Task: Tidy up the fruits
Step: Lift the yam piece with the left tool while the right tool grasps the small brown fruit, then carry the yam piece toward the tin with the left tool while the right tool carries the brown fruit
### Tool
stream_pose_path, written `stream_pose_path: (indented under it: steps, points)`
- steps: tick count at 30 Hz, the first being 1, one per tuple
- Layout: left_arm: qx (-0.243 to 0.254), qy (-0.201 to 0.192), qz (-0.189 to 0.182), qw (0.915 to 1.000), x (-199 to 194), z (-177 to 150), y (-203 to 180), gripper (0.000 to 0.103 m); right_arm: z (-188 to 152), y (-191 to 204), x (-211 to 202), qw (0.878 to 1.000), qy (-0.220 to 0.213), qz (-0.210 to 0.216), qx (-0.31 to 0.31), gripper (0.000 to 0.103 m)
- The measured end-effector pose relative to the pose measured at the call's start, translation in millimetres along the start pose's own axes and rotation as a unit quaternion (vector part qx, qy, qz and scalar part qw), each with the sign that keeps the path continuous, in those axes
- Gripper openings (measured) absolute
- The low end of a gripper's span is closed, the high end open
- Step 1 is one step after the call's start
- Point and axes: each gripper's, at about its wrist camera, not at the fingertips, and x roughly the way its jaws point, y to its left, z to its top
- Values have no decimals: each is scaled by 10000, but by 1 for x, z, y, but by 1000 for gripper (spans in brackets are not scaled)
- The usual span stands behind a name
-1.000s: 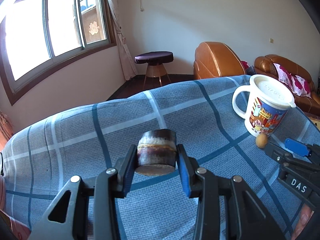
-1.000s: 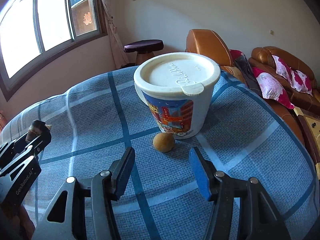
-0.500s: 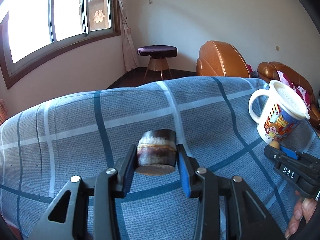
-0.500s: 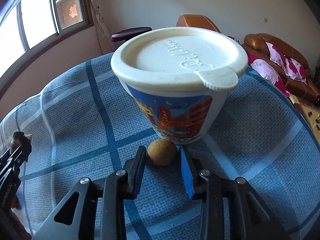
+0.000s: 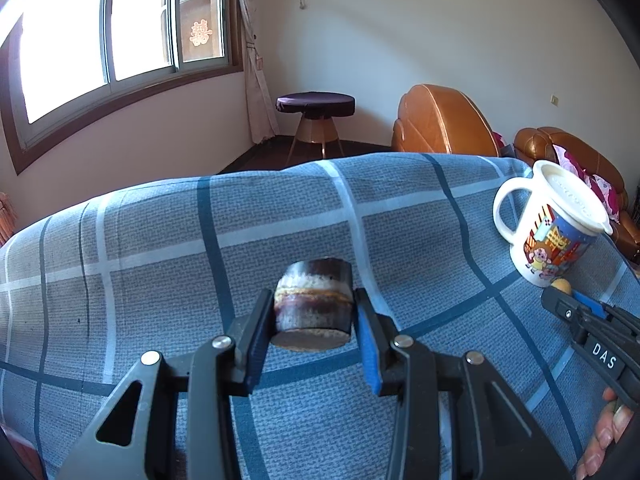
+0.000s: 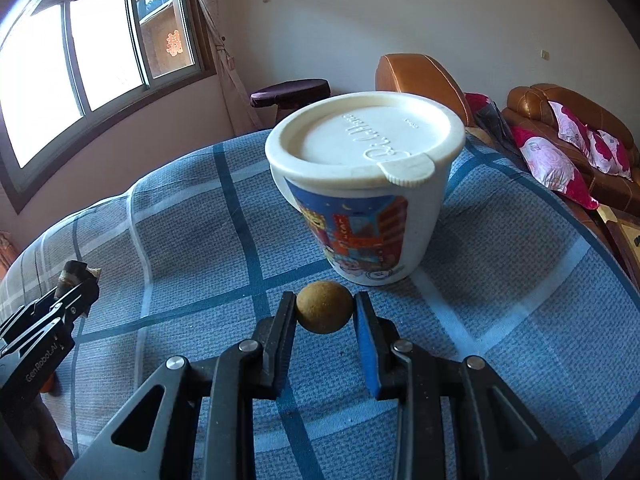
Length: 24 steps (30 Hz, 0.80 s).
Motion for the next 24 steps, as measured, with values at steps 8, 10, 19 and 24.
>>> stream_pose_path:
  steps: [8,10,19,24]
  points:
    - [247,-72,3,9997,-19,-11,-13,40,-12,20,-14,9991,-199,261,-263,31]
    - [320,-61,12,9995,-24,-17,-15,40,-13,24,-18,9988,-254,298,-284,31]
    - [274,-42,-1,9996,-51,-42,-5,40,-32,40,-47,9961,-622,369,-508,31]
    - [264,-168,16,9995,-70,-50,0,40,-42,47,-67,9928,-938,338,-661,31]
